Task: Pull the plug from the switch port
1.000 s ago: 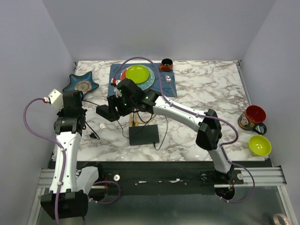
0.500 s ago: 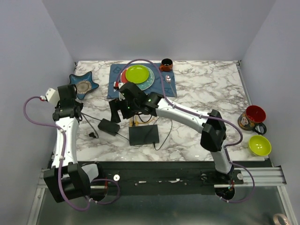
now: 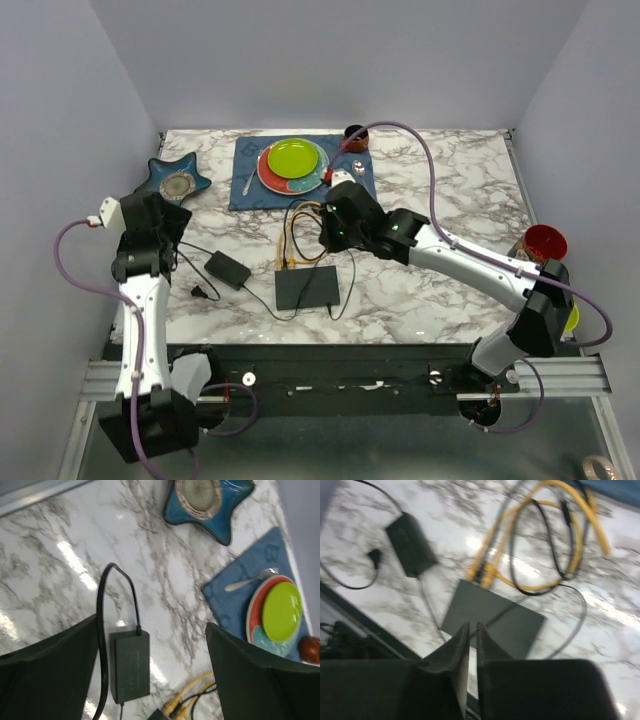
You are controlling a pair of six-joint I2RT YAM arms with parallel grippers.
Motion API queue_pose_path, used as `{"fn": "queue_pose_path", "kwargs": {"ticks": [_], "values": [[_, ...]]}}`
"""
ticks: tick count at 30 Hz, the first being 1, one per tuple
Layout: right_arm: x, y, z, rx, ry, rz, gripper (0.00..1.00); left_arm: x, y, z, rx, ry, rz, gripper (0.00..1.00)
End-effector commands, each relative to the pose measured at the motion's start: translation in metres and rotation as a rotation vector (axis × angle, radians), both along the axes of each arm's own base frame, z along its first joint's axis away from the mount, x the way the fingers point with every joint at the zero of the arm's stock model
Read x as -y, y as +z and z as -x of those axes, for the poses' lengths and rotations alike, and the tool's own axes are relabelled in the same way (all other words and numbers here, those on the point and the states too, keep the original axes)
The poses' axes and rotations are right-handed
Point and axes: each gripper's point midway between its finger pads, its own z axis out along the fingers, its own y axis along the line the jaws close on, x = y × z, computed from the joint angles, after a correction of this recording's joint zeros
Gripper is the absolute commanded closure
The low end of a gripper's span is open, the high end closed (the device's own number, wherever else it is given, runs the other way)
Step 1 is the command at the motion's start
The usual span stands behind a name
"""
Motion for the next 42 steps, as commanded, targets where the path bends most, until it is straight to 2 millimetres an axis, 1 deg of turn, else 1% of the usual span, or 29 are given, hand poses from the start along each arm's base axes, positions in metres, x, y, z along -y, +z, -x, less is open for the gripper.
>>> {"fn": "queue_pose_path", "kwargs": {"ticks": [1,2,3,4,5,6,7,8,9,10,11,12,13,14,17,18,20,22,24,26,27,28,32,35,40,42], "values": [[0.056,-0.07,-0.019,-0.064,-0.155,0.137,0.99,0.082,0.011,0.009,0.168,-0.255,0.141,0.02],[0.059,-0.081,-0.02,-0.072,-0.16,0.162,0.99,0.113,0.01,0.012,0.189,-0.349,0.169,0.07],[0.06,-0.086,-0.023,-0.074,-0.163,0.176,0.99,0.134,0.013,0.018,0.227,-0.412,0.187,0.11],[0.058,-0.089,-0.025,-0.074,-0.157,0.186,0.99,0.149,-0.002,0.022,0.214,-0.45,0.21,0.14],[0.057,-0.099,-0.029,-0.086,-0.156,0.211,0.99,0.177,-0.008,0.03,0.208,-0.54,0.234,0.23],[0.052,-0.094,-0.036,-0.073,-0.163,0.201,0.99,0.189,-0.014,0.029,0.208,-0.564,0.252,0.31],[0.05,-0.095,-0.04,-0.073,-0.169,0.206,0.99,0.197,-0.031,0.034,0.166,-0.578,0.248,0.37],[0.048,-0.095,-0.044,-0.077,-0.17,0.204,0.99,0.205,-0.04,0.039,0.14,-0.6,0.242,0.51],[0.048,-0.101,-0.049,-0.087,-0.178,0.212,0.99,0.218,-0.05,0.046,0.106,-0.639,0.237,0.56],[0.043,-0.096,-0.055,-0.076,-0.174,0.203,0.99,0.218,-0.063,0.049,0.079,-0.63,0.217,0.6],[0.04,-0.096,-0.058,-0.075,-0.169,0.204,0.99,0.219,-0.068,0.052,0.065,-0.634,0.214,0.65],[0.038,-0.102,-0.059,-0.084,-0.165,0.217,0.99,0.224,-0.074,0.056,0.054,-0.651,0.215,0.68],[0.037,-0.102,-0.061,-0.082,-0.162,0.22,0.99,0.225,-0.08,0.056,0.053,-0.651,0.218,0.71],[0.033,-0.101,-0.062,-0.084,-0.155,0.21,0.99,0.226,-0.083,0.058,0.048,-0.657,0.215,0.77],[0.028,-0.105,-0.062,-0.102,-0.157,0.192,0.99,0.234,-0.091,0.061,0.036,-0.678,0.202,0.8],[0.026,-0.107,-0.06,-0.11,-0.152,0.188,0.99,0.235,-0.099,0.062,0.006,-0.678,0.197,0.81],[0.028,-0.119,-0.059,-0.132,-0.158,0.204,0.99,0.238,-0.112,0.068,-0.044,-0.678,0.192,0.88],[0.034,-0.133,-0.054,-0.153,-0.167,0.232,0.99,0.237,-0.128,0.074,-0.097,-0.677,0.185,0.9],[0.043,-0.147,-0.049,-0.17,-0.174,0.265,0.99,0.237,-0.137,0.079,-0.126,-0.68,0.185,0.93],[0.045,-0.155,-0.047,-0.18,-0.174,0.276,0.99,0.237,-0.145,0.085,-0.155,-0.691,0.18,0.94],[0.046,-0.16,-0.046,-0.187,-0.178,0.282,0.99,0.237,-0.149,0.087,-0.172,-0.694,0.178,0.97],[0.048,-0.164,-0.044,-0.195,-0.183,0.288,0.99,0.236,-0.152,0.091,-0.191,-0.696,0.174,0.98],[0.049,-0.173,-0.042,-0.209,-0.187,0.295,0.99,0.237,-0.156,0.103,-0.201,-0.711,0.18,1.0],[0.049,-0.181,-0.042,-0.222,-0.187,0.303,0.99,0.243,-0.158,0.111,-0.194,-0.738,0.187,1.0],[0.05,-0.199,-0.038,-0.253,-0.19,0.321,0.99,0.253,-0.18,0.127,-0.263,-0.774,0.185,1.0],[0.053,-0.207,-0.035,-0.268,-0.189,0.335,0.99,0.258,-0.184,0.134,-0.278,-0.794,0.181,1.0]]}}
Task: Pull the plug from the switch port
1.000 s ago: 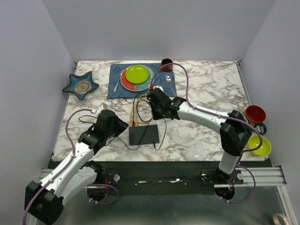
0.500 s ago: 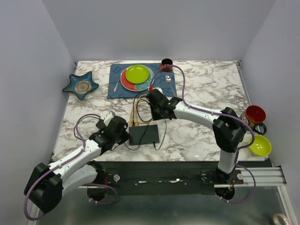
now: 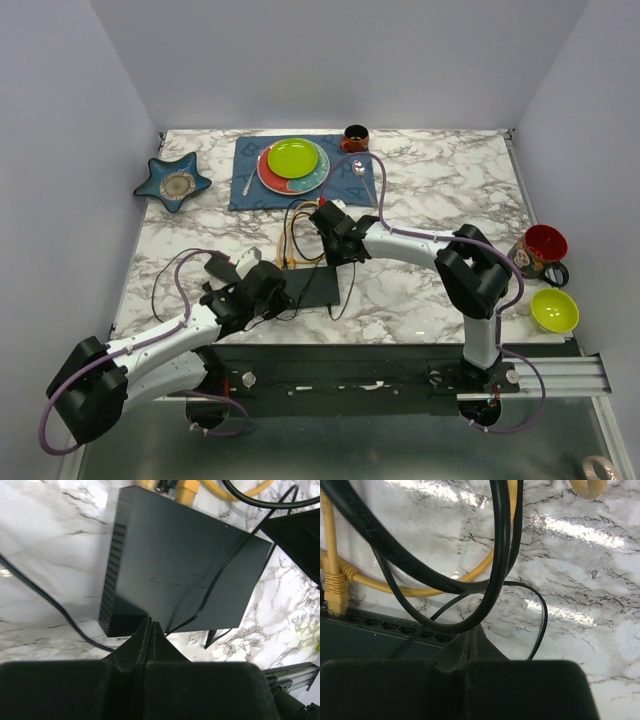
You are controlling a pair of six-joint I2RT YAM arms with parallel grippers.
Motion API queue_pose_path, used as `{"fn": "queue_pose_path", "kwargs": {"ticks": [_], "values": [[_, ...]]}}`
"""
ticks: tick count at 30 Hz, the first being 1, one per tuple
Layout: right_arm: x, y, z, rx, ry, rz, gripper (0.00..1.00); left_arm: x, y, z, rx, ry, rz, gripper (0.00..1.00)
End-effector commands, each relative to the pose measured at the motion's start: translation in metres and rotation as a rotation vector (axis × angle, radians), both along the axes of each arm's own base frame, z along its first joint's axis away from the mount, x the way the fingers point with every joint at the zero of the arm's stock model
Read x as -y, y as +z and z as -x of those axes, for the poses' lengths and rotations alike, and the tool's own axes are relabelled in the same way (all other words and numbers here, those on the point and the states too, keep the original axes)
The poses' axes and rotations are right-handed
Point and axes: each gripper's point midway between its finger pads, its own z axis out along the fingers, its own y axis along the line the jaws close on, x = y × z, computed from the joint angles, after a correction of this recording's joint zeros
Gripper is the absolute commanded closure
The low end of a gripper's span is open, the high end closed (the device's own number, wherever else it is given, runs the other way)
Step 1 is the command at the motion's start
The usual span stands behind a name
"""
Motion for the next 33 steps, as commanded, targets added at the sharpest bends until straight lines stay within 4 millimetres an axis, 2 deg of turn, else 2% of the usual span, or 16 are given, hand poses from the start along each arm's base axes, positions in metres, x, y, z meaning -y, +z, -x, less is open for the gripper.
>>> {"fn": "queue_pose_path", "kwargs": {"ticks": [1,6,8,13,20,24,25,26,27,28,29,31,33], "values": [[0.003,-0.022,0.005,-0.037,-0.014,0.011,0.99,-0.007,-0.031,0.021,-0.076,-0.005,-0.085,1.0],[0.011,-0.024,0.013,-0.042,-0.019,0.008,0.99,-0.008,-0.033,0.026,-0.095,-0.017,-0.097,1.0],[0.017,-0.026,0.014,-0.035,-0.025,0.021,0.99,-0.012,-0.027,0.029,-0.094,-0.016,-0.104,1.0],[0.016,-0.024,0.012,-0.029,-0.022,0.014,0.99,-0.028,-0.013,0.032,-0.041,0.022,-0.101,1.0],[0.012,-0.029,0.018,-0.054,-0.018,-0.012,0.99,-0.033,-0.039,0.044,-0.105,0.025,-0.114,1.0],[0.015,-0.031,0.027,-0.077,-0.021,-0.027,0.99,-0.03,-0.042,0.034,-0.089,0.027,-0.145,1.0],[0.02,-0.035,0.032,-0.087,-0.025,-0.027,0.99,-0.031,-0.047,0.034,-0.112,0.026,-0.179,1.0],[0.021,-0.033,0.036,-0.094,-0.03,-0.04,0.99,-0.025,-0.04,0.026,-0.1,0.022,-0.177,1.0],[0.022,-0.027,0.039,-0.089,-0.034,-0.058,0.99,-0.022,-0.039,0.022,-0.096,0.01,-0.191,1.0],[0.028,-0.03,0.045,-0.096,-0.037,-0.062,0.99,-0.021,-0.043,0.021,-0.108,-0.006,-0.222,1.0],[0.03,-0.028,0.049,-0.101,-0.048,-0.077,0.99,-0.013,-0.035,0.012,-0.091,-0.012,-0.213,1.0],[0.029,-0.017,0.055,-0.093,-0.045,-0.117,0.99,-0.008,-0.034,0.004,-0.085,-0.029,-0.232,1.0],[0.036,-0.019,0.069,-0.107,-0.042,-0.115,0.99,0.003,-0.024,-0.007,-0.06,-0.039,-0.222,1.0]]}}
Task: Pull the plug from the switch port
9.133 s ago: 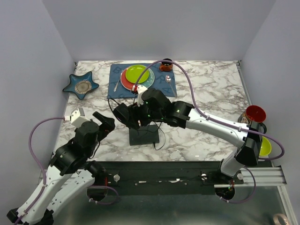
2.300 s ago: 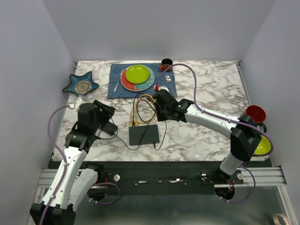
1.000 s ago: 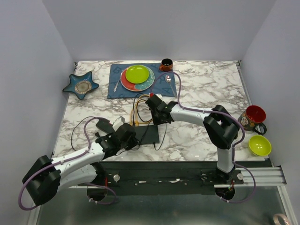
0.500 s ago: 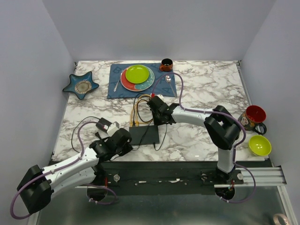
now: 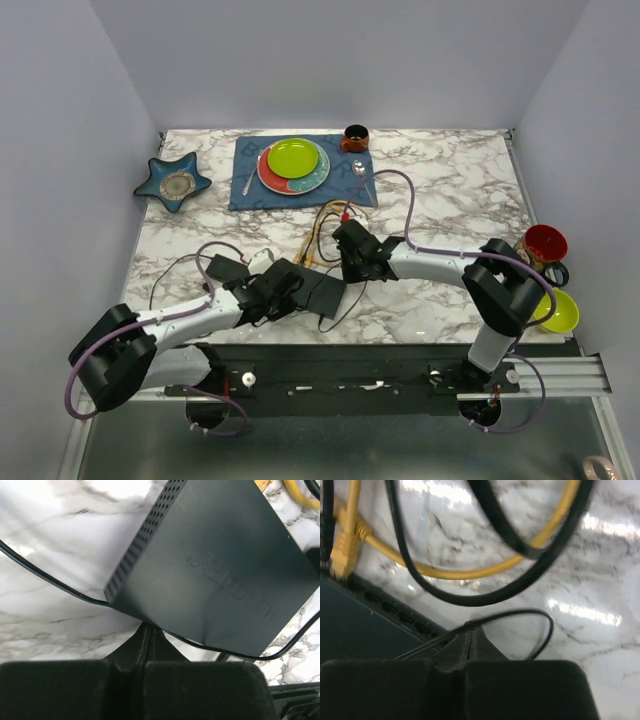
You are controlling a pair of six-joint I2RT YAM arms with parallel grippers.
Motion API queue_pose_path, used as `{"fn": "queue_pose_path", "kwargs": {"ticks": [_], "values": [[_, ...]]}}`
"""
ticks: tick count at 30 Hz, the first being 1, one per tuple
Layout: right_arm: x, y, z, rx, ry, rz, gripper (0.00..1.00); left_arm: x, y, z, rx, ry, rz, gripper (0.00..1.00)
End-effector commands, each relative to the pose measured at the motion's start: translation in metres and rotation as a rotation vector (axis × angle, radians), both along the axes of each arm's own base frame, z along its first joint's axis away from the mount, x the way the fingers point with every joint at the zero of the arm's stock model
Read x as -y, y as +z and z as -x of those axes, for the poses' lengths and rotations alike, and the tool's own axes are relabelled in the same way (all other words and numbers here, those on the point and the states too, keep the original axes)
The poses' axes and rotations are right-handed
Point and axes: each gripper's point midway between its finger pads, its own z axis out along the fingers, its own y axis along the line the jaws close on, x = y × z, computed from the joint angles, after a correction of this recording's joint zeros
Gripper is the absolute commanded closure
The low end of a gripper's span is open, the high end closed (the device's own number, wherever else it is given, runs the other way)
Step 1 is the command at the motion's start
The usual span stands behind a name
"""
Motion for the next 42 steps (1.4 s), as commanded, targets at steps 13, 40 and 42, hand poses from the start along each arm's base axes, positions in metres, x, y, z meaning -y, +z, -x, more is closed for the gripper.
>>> {"fn": "queue_pose_path", "kwargs": {"ticks": [13,40,42], "values": [[0.003,0.004,0.091,-0.098,0.05,-0.07,0.99,0.066,0.026,-0.079,0.094,-0.201,-0.099,0.92],[0.04,0.073,-0.044,0.121,-0.149,0.108,0.99,0.037,0.037,-0.08,0.138,-0.082,0.037,0.92],[0.045,0.061,-0.045,0.089,-0.16,0.122,0.99,0.039,0.033,-0.08,0.13,-0.088,0.033,0.92]]}}
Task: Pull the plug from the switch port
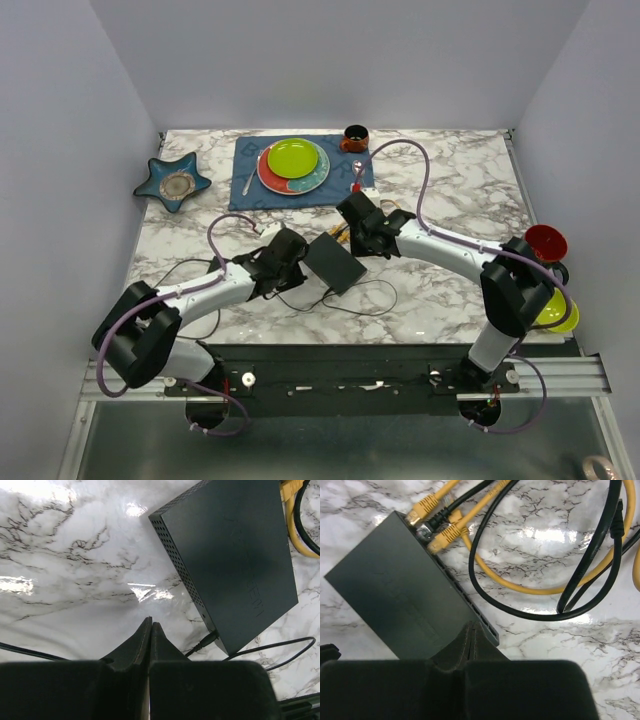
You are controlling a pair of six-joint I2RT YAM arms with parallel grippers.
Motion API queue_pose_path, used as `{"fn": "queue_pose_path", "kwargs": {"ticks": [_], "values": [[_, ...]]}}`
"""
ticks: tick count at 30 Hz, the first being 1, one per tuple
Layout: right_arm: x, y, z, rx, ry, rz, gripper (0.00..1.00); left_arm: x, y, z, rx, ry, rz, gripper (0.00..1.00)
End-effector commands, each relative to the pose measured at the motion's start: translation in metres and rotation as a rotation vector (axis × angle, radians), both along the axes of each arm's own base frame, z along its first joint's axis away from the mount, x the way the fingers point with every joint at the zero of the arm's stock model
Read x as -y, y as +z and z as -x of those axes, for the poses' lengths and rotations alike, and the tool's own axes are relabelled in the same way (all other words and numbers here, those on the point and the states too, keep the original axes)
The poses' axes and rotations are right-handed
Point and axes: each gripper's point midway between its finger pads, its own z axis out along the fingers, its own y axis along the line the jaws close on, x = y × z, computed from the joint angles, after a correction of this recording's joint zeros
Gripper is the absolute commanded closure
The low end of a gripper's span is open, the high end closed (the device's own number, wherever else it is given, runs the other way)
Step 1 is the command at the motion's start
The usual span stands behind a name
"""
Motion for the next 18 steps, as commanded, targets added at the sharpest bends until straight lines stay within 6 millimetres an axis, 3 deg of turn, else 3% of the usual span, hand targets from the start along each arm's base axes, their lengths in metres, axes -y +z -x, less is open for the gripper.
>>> {"fn": "queue_pose_path", "kwargs": {"ticks": [1,12,18], "values": [[0.008,-0.015,-0.005,-0.041,-0.022,0.03,0.99,0.018,-0.003,-0.007,0.012,0.0,0.053,0.92],[0.024,-0.071,0.012,-0.148,-0.019,0.109,0.99,0.035,-0.013,-0.027,-0.015,-0.042,-0.007,0.92],[0.011,-0.08,0.031,-0.208,0.022,0.017,0.99,0.053,-0.014,-0.037,-0.023,-0.106,-0.002,0.92]]}}
